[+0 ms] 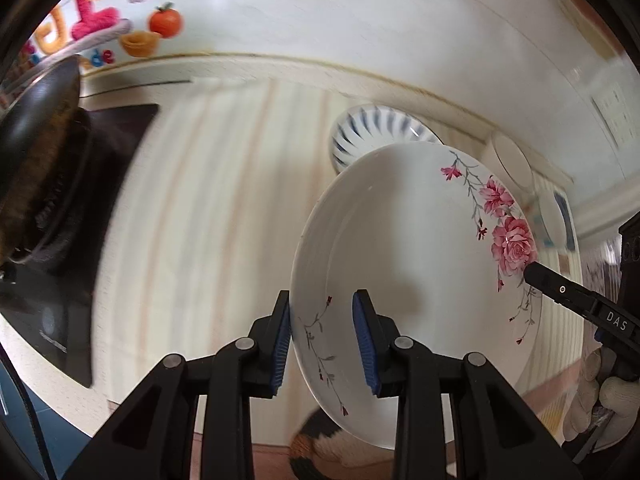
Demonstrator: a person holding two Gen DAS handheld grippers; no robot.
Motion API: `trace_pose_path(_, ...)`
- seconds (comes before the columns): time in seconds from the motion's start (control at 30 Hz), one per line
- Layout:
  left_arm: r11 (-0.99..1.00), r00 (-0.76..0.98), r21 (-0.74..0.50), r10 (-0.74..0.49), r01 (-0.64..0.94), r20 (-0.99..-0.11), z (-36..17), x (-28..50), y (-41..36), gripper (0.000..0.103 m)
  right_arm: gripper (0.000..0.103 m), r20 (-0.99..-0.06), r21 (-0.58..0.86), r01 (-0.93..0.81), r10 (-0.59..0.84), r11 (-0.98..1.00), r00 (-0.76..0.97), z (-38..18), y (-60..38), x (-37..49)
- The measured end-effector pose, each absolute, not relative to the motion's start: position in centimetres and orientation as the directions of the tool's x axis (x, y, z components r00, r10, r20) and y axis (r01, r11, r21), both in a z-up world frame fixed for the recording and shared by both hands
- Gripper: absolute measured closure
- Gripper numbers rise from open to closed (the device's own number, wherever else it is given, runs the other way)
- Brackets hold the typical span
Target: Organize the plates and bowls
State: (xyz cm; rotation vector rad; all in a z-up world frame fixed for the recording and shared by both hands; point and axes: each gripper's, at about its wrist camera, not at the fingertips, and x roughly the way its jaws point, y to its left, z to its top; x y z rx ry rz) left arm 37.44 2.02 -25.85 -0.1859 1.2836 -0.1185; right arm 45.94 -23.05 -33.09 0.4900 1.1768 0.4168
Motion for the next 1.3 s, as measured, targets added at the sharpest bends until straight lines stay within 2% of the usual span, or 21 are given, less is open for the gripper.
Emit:
trace_pose_path(0.53, 0.983, 0.136, -0.156, -0.168, 0.095, -0.976, -31.2, 34.7, -4.2, 0.075, 0.087, -0.811, 0.554, 0.12, 0.501, 0.824, 0.303, -39.2, -29.9, 36.9)
trace_pose_path(1.3, 0.985, 0.091, -0.074, -0.089, 0.159, -0.992, -34.1, 35.3, -8.3, 0.075, 0.087, -0.839, 0.527, 0.159, 0.483, 0.835, 0.25, -42.0, -31.0, 36.2)
